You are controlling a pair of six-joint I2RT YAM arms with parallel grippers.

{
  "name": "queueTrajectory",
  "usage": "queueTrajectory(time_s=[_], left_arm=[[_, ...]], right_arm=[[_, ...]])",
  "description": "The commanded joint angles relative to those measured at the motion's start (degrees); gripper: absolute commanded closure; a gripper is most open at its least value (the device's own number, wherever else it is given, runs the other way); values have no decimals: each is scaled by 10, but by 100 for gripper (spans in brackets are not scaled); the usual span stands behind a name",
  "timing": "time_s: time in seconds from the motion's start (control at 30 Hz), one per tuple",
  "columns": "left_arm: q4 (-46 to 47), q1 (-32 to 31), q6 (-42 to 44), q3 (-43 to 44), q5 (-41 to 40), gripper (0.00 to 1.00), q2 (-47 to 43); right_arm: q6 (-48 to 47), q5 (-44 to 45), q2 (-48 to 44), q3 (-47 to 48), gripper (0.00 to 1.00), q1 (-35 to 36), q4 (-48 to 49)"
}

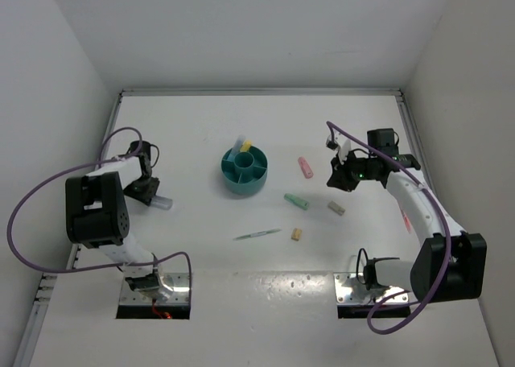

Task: Sort the stationery into containers
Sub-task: Pick up the stationery from the center of the board, then place the stationery in the storage box.

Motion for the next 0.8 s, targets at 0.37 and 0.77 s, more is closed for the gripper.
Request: queueTrajectory(time_s=[0.37, 0.77], left_arm=[[278, -148, 381, 37, 351, 100, -218], [757, -304, 546, -146, 407, 100, -274]], right_arm=[[-61, -47, -4, 3, 2, -2, -31], [-84, -53, 100, 48, 100, -2, -89]])
